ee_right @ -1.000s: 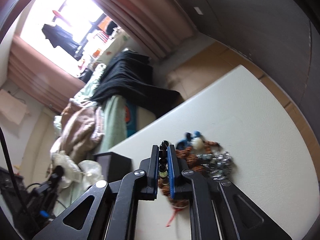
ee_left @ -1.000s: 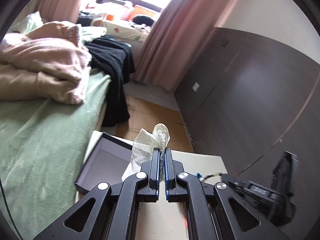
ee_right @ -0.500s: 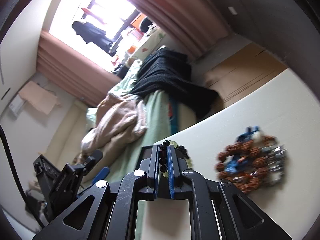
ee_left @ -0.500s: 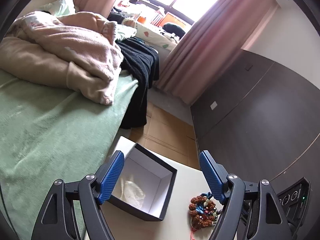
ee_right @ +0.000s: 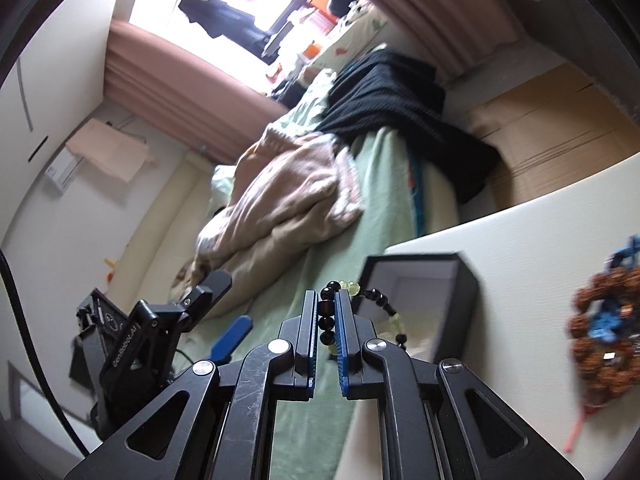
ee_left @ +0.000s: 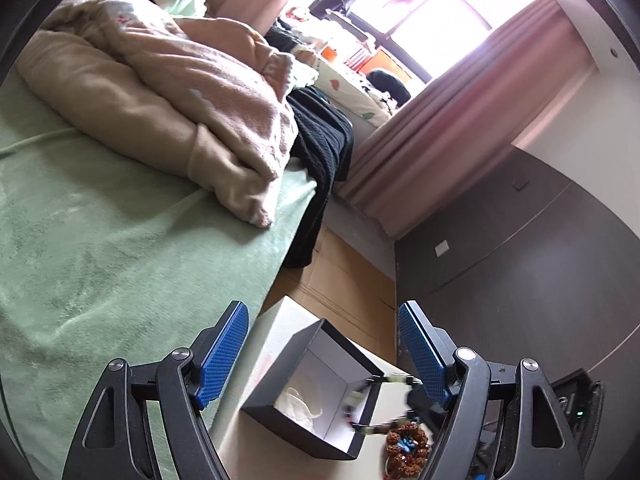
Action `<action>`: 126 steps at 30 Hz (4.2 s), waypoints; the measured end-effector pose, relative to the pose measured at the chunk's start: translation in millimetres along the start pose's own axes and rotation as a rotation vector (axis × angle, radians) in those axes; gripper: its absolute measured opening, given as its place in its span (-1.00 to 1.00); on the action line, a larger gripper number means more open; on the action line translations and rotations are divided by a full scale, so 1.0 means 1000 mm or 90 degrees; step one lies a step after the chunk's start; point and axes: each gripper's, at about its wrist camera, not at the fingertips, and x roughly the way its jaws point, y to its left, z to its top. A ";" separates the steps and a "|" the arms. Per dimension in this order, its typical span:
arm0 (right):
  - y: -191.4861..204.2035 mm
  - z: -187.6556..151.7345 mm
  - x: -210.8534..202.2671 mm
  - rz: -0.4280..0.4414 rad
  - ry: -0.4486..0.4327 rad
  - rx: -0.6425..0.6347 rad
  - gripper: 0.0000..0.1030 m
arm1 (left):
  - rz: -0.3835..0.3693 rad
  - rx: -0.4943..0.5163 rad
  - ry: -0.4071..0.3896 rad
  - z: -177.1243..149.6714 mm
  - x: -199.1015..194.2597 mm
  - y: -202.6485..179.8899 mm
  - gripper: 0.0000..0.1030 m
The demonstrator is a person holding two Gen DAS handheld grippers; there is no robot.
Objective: Organize jewelry
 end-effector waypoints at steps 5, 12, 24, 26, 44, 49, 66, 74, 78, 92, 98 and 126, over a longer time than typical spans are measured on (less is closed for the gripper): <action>-0.016 -0.007 0.029 -0.053 0.072 0.026 -0.64 | -0.003 0.009 0.006 -0.001 0.001 -0.004 0.52; -0.040 -0.002 -0.023 -0.121 0.029 0.055 0.05 | -0.012 0.034 0.021 -0.009 0.006 -0.018 0.52; -0.064 -0.003 -0.139 -0.235 -0.079 0.090 0.49 | -0.029 0.159 0.059 -0.044 0.017 -0.070 0.52; -0.068 -0.004 -0.148 -0.254 -0.085 0.104 0.50 | -0.034 0.192 0.076 -0.053 0.021 -0.080 0.52; -0.133 -0.021 -0.170 -0.342 -0.077 0.237 0.49 | -0.018 0.300 0.236 -0.137 0.080 -0.130 -0.27; -0.153 -0.021 -0.175 -0.340 -0.064 0.285 0.35 | -0.003 0.312 0.268 -0.157 0.097 -0.136 -0.36; -0.157 -0.019 -0.197 -0.325 -0.071 0.299 0.35 | 0.030 0.317 0.307 -0.189 0.134 -0.130 -0.52; -0.152 -0.019 -0.180 -0.329 -0.038 0.272 0.35 | 0.024 0.286 0.334 -0.188 0.143 -0.120 -0.54; -0.154 -0.019 -0.166 -0.341 -0.019 0.262 0.35 | 0.003 0.270 0.321 -0.178 0.131 -0.121 -0.61; -0.155 -0.017 -0.128 -0.399 0.030 0.186 -0.24 | -0.106 0.253 0.261 -0.140 0.077 -0.137 -0.61; -0.153 -0.013 -0.114 -0.420 0.035 0.158 -0.30 | -0.124 0.239 0.235 -0.122 0.060 -0.132 -0.61; -0.083 -0.015 -0.174 -0.246 -0.090 0.104 -0.78 | -0.132 0.228 0.155 -0.093 0.007 -0.113 -0.61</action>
